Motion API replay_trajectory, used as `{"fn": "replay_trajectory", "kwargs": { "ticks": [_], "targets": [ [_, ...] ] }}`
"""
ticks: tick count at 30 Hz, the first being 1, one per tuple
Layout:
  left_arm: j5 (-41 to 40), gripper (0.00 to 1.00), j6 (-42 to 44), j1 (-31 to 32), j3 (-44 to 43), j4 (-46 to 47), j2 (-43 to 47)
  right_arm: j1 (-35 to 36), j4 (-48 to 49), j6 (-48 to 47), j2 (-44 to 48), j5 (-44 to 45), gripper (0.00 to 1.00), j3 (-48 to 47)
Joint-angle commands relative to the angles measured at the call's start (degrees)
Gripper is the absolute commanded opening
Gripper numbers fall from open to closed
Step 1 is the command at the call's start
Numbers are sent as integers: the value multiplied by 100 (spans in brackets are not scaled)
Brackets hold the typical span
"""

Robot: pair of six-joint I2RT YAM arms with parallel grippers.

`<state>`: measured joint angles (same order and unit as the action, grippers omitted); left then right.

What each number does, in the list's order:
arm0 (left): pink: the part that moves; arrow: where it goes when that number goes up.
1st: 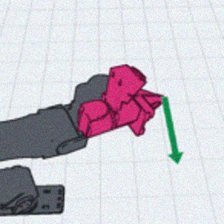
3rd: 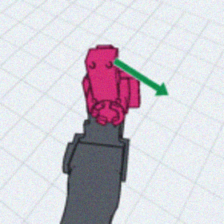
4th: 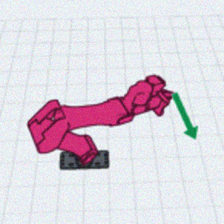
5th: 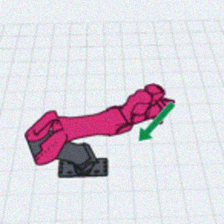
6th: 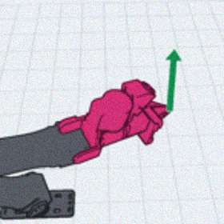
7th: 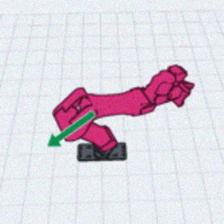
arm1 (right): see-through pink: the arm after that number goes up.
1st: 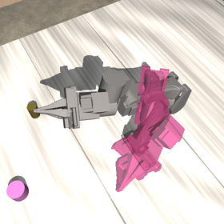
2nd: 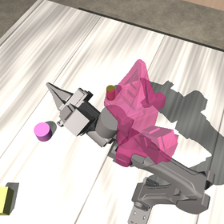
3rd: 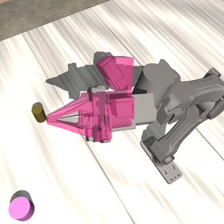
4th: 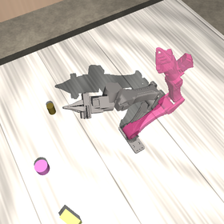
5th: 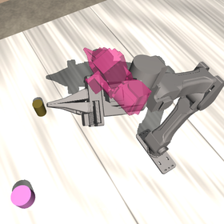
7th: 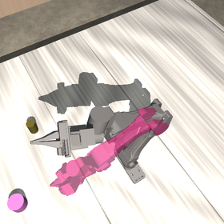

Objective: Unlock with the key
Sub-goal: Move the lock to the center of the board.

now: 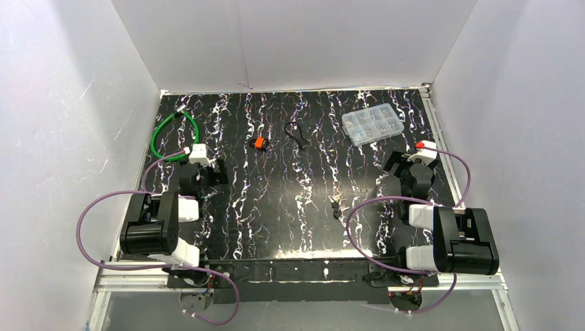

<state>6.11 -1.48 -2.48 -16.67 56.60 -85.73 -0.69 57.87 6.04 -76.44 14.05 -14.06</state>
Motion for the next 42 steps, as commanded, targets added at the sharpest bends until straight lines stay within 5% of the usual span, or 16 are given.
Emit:
{"fn": "replay_trajectory", "kwargs": {
  "ticks": [1,6,10,14,17,23,28,42],
  "targets": [
    [-69,99,51,28,-75,39,53,-19,141,15,-6,117,100,13],
    [58,99,102,28,-91,25,45,-19,-45,51,145,219,100,-10],
    [925,99,421,-5,-158,-170,259,-19,-2132,195,715,402,100,-866],
    [1762,99,769,-17,-2383,-4299,334,-19,-5388,984,482,578,100,-2707],
    [1944,99,1000,-15,-4230,-6777,-199,-20,-6211,1230,365,78,100,-3289],
    [1797,99,1067,-18,-6000,-8498,-396,-155,-6663,3668,1218,-473,100,-3235],
    [1996,99,572,-8,-8215,-10439,-1527,-177,-6117,3394,1494,-2268,100,-3279],
    [324,99,614,1374,-9804,-10527,-3223,2088,-7303,2210,1243,-3,95,-4380]
  ]
}}
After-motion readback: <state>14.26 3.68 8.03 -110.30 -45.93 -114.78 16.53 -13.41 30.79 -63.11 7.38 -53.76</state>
